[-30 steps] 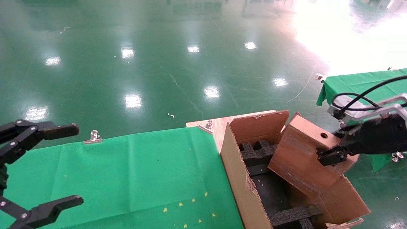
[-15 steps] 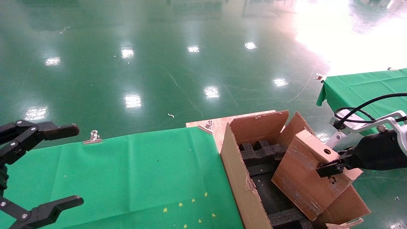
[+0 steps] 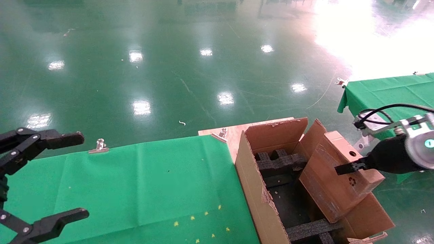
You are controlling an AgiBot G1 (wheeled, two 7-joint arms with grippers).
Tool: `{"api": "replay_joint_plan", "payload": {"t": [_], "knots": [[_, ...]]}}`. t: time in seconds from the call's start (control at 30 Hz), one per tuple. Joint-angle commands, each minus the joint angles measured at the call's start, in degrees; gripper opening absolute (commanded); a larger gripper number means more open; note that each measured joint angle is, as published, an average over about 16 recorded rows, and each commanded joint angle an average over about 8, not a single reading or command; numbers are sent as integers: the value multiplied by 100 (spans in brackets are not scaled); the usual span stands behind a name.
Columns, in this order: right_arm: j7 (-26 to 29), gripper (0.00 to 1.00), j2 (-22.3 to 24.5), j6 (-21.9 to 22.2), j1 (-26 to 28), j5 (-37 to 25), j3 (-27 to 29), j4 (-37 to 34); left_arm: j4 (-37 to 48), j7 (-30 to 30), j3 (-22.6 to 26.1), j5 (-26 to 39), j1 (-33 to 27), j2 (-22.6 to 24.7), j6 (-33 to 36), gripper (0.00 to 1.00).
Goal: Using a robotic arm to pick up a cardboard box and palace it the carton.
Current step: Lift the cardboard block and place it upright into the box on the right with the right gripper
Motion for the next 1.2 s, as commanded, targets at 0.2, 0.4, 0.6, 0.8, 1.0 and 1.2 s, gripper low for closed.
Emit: {"api": "replay_joint_plan", "payload": {"t": [0.2,0.4,0.6,0.8,1.0,1.2], "knots": [[1117,0,-326,146,-191,-560,-131,64,0,1,2,-1,-1,0,0,100],[1568,0,-517,231,-317,-844,-201,77,0,1,3,-2,-1,-1,-1,100],[1763,0,-625,367,-477,-978,-266,77,0,2,4,-3,-1,-1,-1,100],[1952,0,-693,598,-679,-1160,-338,69,0,3,5,-3,-1,-2,-2,100],[2198,0,-778,869,-931,-1339,-416,52,0,3,7,-4,-2,-2,-2,100],[2448,0,-838,1156,-1197,-1542,-495,17,0,4,8,-5,-2,-3,-3,100]]}}
